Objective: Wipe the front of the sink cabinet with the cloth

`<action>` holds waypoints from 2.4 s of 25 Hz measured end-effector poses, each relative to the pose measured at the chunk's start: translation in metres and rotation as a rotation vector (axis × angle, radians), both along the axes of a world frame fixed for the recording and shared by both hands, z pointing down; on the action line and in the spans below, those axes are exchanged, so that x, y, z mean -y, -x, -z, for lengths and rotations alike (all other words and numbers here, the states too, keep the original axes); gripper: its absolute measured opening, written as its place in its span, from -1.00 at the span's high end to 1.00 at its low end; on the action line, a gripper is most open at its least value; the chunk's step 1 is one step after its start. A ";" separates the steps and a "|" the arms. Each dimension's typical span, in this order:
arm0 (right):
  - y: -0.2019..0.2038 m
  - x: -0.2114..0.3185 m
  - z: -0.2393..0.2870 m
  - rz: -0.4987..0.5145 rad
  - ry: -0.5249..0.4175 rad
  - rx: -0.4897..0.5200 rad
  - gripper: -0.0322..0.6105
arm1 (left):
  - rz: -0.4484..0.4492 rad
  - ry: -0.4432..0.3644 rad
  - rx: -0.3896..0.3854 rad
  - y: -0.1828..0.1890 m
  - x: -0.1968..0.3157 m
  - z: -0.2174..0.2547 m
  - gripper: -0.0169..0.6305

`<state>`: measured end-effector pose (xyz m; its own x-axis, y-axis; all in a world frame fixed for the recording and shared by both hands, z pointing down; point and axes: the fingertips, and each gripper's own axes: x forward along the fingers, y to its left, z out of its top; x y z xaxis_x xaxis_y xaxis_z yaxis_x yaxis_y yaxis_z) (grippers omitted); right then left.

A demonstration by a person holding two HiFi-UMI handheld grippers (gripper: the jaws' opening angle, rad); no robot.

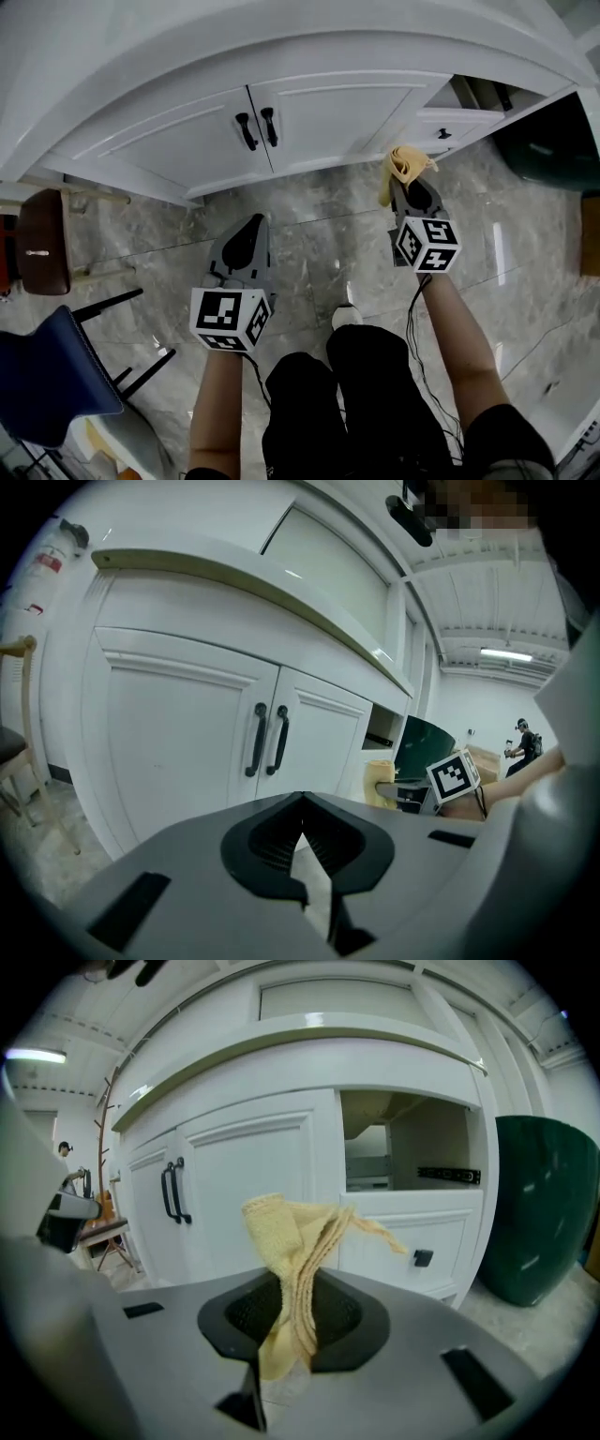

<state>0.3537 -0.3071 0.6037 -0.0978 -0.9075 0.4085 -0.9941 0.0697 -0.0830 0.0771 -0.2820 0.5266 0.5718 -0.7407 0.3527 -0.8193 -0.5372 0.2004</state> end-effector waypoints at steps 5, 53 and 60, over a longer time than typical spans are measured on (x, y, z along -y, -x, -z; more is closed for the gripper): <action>-0.009 -0.018 0.078 0.022 0.020 0.036 0.64 | -0.009 0.044 0.013 -0.023 -0.017 0.067 0.90; 0.315 -0.278 0.464 -0.104 -0.009 0.013 0.64 | -0.144 -0.009 -0.060 0.294 -0.236 0.418 0.90; 0.315 -0.338 0.486 -0.191 0.004 -0.015 0.65 | -0.245 -0.011 -0.030 0.306 -0.256 0.417 0.90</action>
